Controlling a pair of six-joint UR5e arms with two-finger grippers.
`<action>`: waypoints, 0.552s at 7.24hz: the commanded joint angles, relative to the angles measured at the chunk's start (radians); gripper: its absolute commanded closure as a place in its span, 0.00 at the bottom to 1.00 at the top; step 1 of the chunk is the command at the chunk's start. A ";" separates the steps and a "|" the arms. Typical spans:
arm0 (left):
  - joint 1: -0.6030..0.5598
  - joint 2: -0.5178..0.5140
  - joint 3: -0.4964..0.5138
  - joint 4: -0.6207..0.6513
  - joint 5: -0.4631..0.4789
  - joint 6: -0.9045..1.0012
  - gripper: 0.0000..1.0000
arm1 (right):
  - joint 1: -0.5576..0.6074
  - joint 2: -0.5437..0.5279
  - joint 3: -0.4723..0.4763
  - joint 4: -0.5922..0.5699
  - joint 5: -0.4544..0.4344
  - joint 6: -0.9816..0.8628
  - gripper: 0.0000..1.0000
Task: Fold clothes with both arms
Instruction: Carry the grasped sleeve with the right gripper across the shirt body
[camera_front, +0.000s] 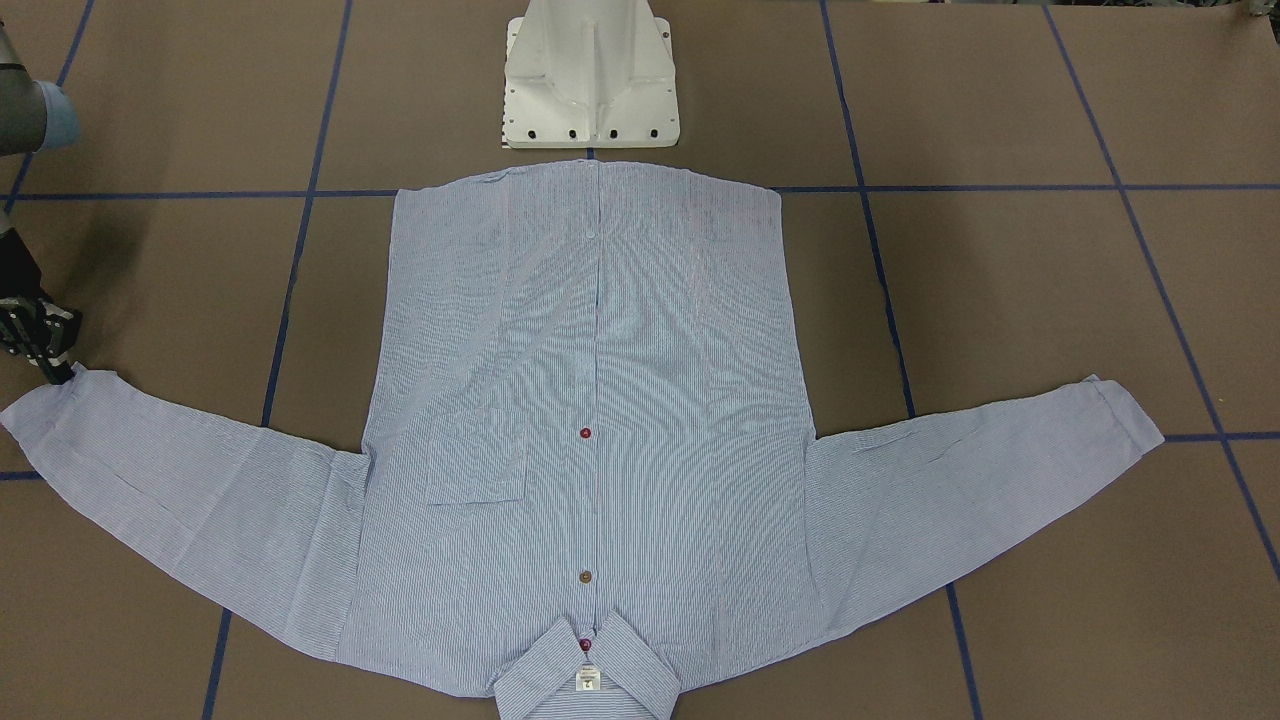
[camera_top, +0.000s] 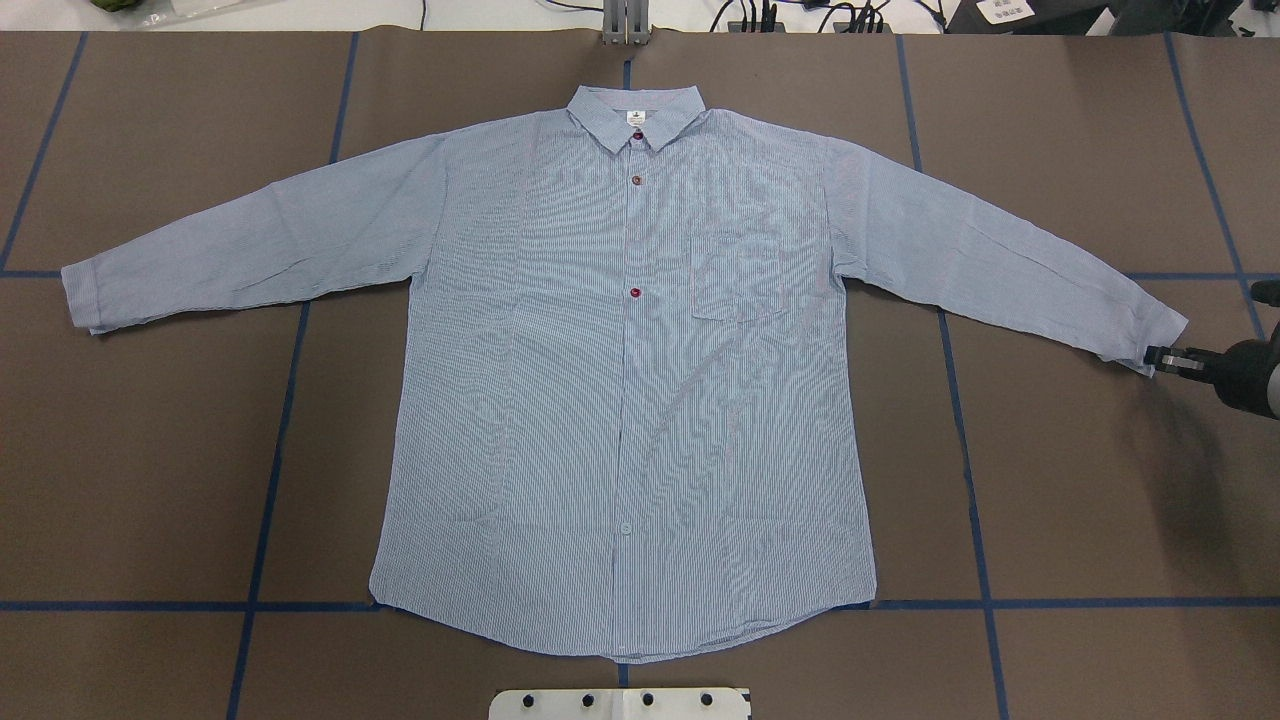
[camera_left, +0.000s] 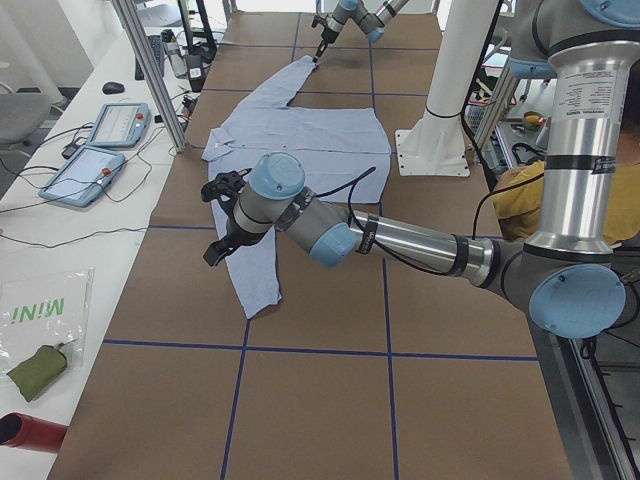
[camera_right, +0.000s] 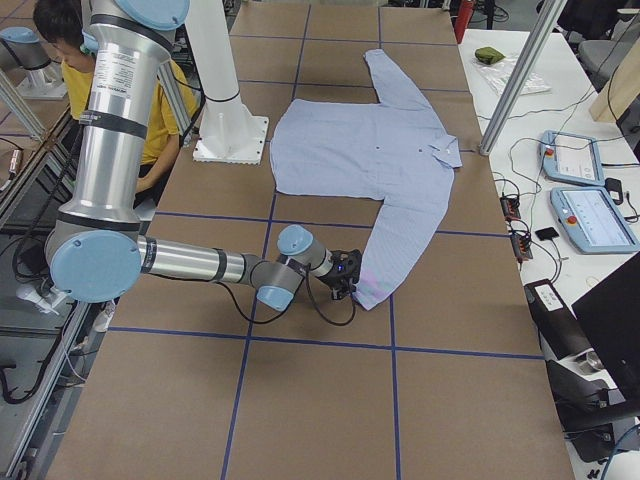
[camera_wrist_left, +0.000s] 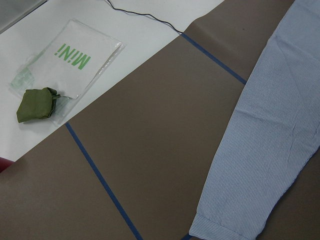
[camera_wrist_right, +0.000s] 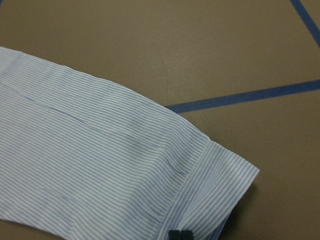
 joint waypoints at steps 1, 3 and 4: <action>-0.002 0.000 0.000 0.000 0.000 0.000 0.00 | 0.012 0.027 0.063 -0.010 0.018 -0.011 1.00; 0.000 0.000 0.000 0.000 0.000 0.000 0.00 | 0.023 0.193 0.073 -0.007 0.005 -0.013 1.00; 0.000 0.000 0.000 0.000 0.000 0.000 0.00 | 0.019 0.304 0.051 -0.014 -0.002 -0.011 1.00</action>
